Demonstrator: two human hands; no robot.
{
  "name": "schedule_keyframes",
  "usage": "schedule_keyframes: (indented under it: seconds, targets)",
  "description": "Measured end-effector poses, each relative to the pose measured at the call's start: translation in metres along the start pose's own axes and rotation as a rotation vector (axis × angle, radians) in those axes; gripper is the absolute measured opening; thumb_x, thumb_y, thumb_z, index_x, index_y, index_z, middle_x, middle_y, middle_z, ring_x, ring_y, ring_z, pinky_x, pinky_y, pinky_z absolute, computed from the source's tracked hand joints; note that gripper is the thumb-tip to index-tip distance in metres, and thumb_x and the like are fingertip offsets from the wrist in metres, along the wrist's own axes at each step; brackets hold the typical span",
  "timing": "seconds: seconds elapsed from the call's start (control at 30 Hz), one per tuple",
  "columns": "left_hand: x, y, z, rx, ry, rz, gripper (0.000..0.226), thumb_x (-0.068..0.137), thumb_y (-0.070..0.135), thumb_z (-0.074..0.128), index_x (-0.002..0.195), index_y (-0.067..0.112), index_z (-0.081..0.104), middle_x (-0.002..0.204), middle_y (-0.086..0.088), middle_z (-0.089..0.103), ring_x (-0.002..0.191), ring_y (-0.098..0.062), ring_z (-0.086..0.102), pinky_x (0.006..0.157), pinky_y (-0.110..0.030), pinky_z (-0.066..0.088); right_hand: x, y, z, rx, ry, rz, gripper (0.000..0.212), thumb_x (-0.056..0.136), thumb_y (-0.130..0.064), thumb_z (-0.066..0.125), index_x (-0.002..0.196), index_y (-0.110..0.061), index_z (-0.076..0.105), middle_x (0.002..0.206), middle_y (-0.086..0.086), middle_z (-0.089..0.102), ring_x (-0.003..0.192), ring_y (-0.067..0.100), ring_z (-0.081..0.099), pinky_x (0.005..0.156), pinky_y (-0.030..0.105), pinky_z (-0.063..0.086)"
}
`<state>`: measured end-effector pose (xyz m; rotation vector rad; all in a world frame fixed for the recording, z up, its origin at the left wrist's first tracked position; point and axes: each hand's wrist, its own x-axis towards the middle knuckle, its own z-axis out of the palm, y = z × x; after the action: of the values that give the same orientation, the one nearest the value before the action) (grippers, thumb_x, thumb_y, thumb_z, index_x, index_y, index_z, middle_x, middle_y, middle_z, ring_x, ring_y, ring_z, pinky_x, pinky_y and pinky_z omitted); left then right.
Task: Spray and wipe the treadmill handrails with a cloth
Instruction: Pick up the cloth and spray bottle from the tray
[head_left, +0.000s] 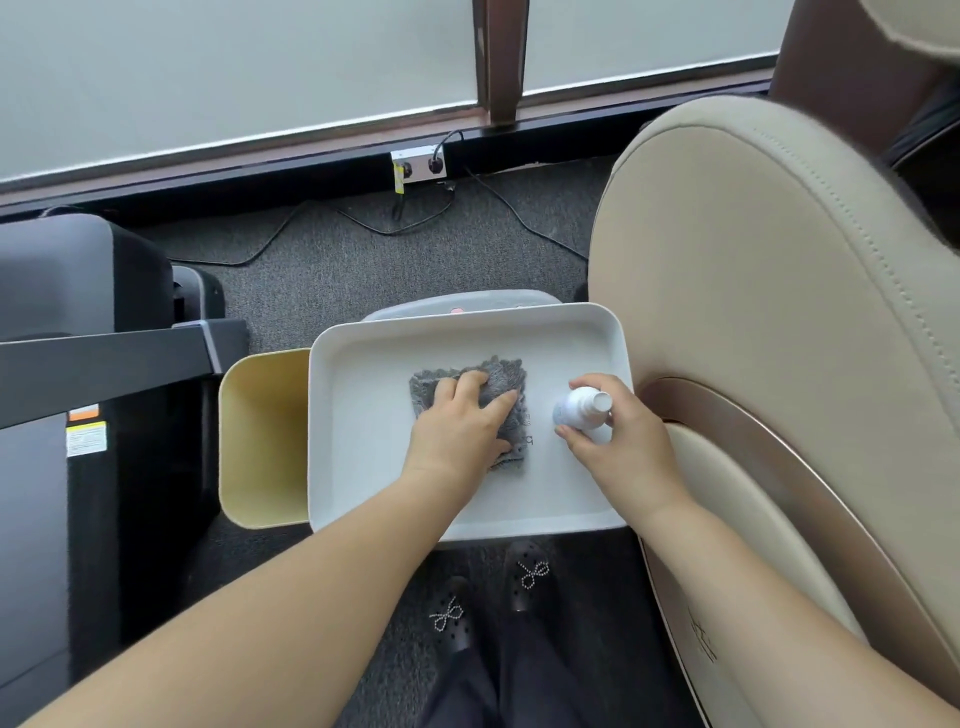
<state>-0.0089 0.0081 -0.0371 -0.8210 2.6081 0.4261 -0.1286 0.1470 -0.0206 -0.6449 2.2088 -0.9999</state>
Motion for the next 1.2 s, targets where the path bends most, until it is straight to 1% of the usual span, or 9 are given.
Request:
schedule_keyframes:
  seconds: [0.17, 0.37, 0.43, 0.57, 0.8, 0.87, 1.03, 1.13, 1.2]
  targets:
    - [0.001, -0.001, 0.003, -0.039, 0.040, 0.035, 0.040, 0.080, 0.009, 0.061, 0.117, 0.022, 0.057, 0.119, -0.006, 0.047, 0.105, -0.031, 0.044, 0.061, -0.036, 0.046, 0.002, -0.008, -0.001, -0.016, -0.012, -0.020, 0.038, 0.079, -0.011, 0.077, 0.112, -0.022, 0.060, 0.107, -0.006, 0.065, 0.092, 0.018, 0.057, 0.073, 0.013, 0.038]
    - [-0.004, -0.014, -0.019, -0.101, 0.032, 0.051, 0.045, 0.074, 0.001, 0.059, 0.114, 0.023, 0.058, 0.110, -0.004, 0.047, 0.102, -0.026, 0.044, 0.064, -0.033, 0.044, 0.001, -0.029, -0.005, 0.015, 0.040, -0.042, 0.035, 0.079, -0.011, 0.075, 0.107, -0.025, 0.060, 0.104, -0.003, 0.067, 0.093, 0.022, 0.061, 0.085, 0.035, 0.050]
    - [-0.011, -0.020, -0.033, -0.155, 0.080, 0.038, 0.049, 0.068, 0.000, 0.064, 0.111, 0.023, 0.059, 0.108, -0.002, 0.047, 0.101, -0.026, 0.045, 0.069, -0.035, 0.049, -0.002, -0.042, -0.009, 0.036, 0.033, -0.040, 0.034, 0.079, -0.011, 0.073, 0.106, -0.027, 0.059, 0.102, -0.005, 0.066, 0.092, 0.019, 0.061, 0.086, 0.035, 0.051]
    - [-0.032, -0.029, -0.072, -0.253, 0.095, 0.021, 0.041, 0.080, 0.001, 0.054, 0.113, 0.023, 0.061, 0.108, -0.001, 0.052, 0.106, -0.024, 0.041, 0.077, -0.036, 0.047, -0.013, -0.075, -0.022, 0.079, 0.027, -0.052, 0.036, 0.079, -0.007, 0.070, 0.098, -0.033, 0.056, 0.096, -0.014, 0.064, 0.092, 0.016, 0.061, 0.086, 0.033, 0.052]
    - [-0.082, -0.034, -0.169, -0.275, 0.262, 0.059, 0.030, 0.087, 0.014, 0.058, 0.115, 0.022, 0.065, 0.109, 0.000, 0.062, 0.103, -0.024, 0.043, 0.086, -0.034, 0.042, -0.049, -0.153, -0.059, 0.101, -0.027, -0.130, 0.036, 0.078, -0.008, 0.064, 0.102, -0.031, 0.052, 0.096, 0.001, 0.056, 0.076, 0.014, 0.048, 0.071, 0.029, 0.042]
    - [-0.098, -0.036, -0.196, -0.261, 0.290, 0.073, 0.030, 0.088, 0.015, 0.059, 0.116, 0.024, 0.064, 0.106, -0.001, 0.062, 0.102, -0.025, 0.043, 0.084, -0.039, 0.044, -0.062, -0.176, -0.069, 0.093, -0.033, -0.116, 0.032, 0.077, -0.009, 0.064, 0.099, -0.028, 0.052, 0.094, 0.005, 0.058, 0.075, 0.019, 0.050, 0.069, 0.031, 0.044]
    - [-0.140, -0.036, -0.251, -0.222, 0.433, 0.134, 0.026, 0.091, 0.030, 0.056, 0.115, 0.026, 0.065, 0.094, -0.005, 0.058, 0.094, -0.027, 0.044, 0.073, -0.039, 0.047, -0.094, -0.229, -0.090, 0.194, -0.006, -0.105, 0.028, 0.076, 0.002, 0.062, 0.097, -0.015, 0.056, 0.098, 0.002, 0.069, 0.072, 0.013, 0.055, 0.055, 0.010, 0.043]
    - [-0.160, -0.038, -0.269, -0.177, 0.488, 0.167, 0.036, 0.090, 0.046, 0.042, 0.109, 0.025, 0.065, 0.089, -0.004, 0.056, 0.086, -0.027, 0.046, 0.068, -0.040, 0.050, -0.109, -0.252, -0.097, 0.201, 0.013, -0.126, 0.028, 0.073, 0.003, 0.063, 0.097, -0.011, 0.060, 0.096, -0.006, 0.069, 0.075, 0.011, 0.060, 0.054, 0.011, 0.045]
    - [-0.173, -0.038, -0.278, -0.200, 0.519, 0.172, 0.030, 0.092, 0.043, 0.046, 0.108, 0.025, 0.064, 0.088, -0.003, 0.053, 0.081, -0.026, 0.049, 0.065, -0.037, 0.050, -0.120, -0.264, -0.099, 0.213, 0.014, -0.138, 0.027, 0.072, 0.003, 0.062, 0.096, -0.009, 0.061, 0.091, -0.008, 0.067, 0.072, 0.011, 0.059, 0.053, 0.012, 0.046]
